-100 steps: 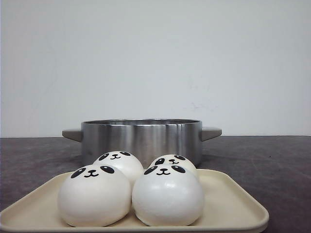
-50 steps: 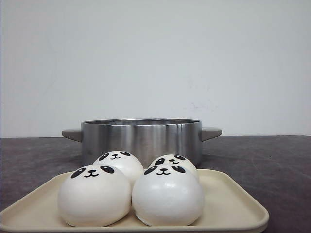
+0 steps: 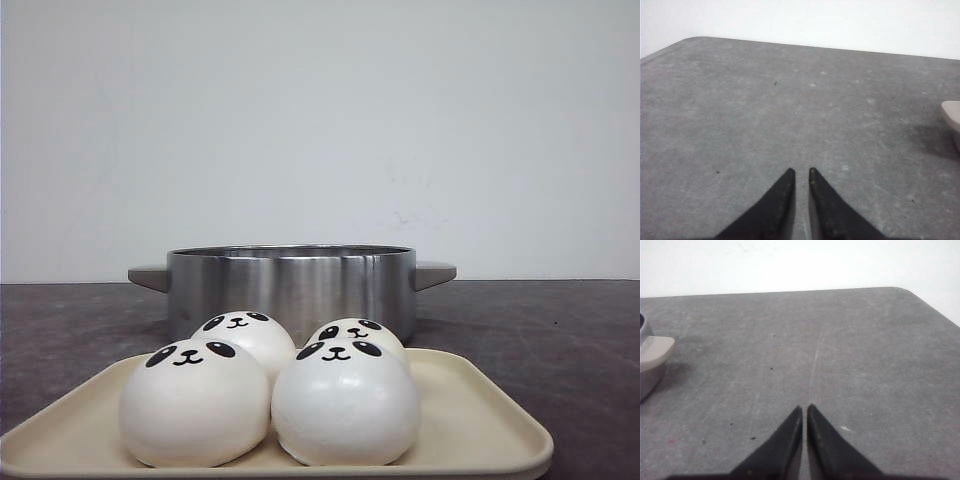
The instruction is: Steam buns
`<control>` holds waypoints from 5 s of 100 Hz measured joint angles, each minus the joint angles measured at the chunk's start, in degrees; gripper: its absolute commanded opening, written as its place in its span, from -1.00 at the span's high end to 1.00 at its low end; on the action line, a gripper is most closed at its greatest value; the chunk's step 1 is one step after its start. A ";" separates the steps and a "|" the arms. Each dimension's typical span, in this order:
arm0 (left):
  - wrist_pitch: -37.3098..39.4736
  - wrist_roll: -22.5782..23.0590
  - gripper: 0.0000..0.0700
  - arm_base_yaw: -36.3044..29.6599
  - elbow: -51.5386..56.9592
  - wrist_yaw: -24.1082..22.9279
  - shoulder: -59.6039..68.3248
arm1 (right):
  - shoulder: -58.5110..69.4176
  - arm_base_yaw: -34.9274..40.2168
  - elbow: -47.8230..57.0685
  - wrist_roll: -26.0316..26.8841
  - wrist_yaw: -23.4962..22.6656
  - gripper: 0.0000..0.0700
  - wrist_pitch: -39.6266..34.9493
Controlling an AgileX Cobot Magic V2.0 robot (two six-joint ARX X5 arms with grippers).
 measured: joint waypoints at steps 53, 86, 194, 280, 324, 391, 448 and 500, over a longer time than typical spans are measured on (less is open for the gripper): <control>0.02 0.13 1.00 0.00 0.02 -0.48 0.00 | 0.00 0.00 0.00 0.24 -1.68 0.98 -0.02; 2.91 -25.86 0.99 0.00 0.24 13.62 0.00 | 0.00 0.00 0.42 13.77 -10.38 0.98 7.72; -19.10 -13.84 -0.90 -6.29 39.32 29.99 27.04 | 24.26 0.04 46.38 13.99 -35.47 -0.48 -14.51; -22.14 -7.06 -0.70 -19.10 39.32 29.81 24.37 | 77.90 36.92 67.60 16.39 -13.88 -0.40 -41.59; -22.25 -7.08 -0.70 -22.03 39.32 29.59 24.26 | 99.36 38.42 67.60 17.18 -13.90 -0.40 -33.20; -22.27 -7.08 -0.70 -23.10 39.32 28.96 24.26 | 101.70 40.13 68.30 17.20 -13.86 0.98 -30.45; -20.59 -7.10 -0.70 -23.10 39.32 27.04 24.26 | 89.70 37.79 93.02 10.80 -10.01 0.98 -28.89; -20.59 -7.10 -0.70 -23.10 39.32 26.97 24.26 | 114.29 28.04 93.77 9.90 -9.64 0.98 -16.81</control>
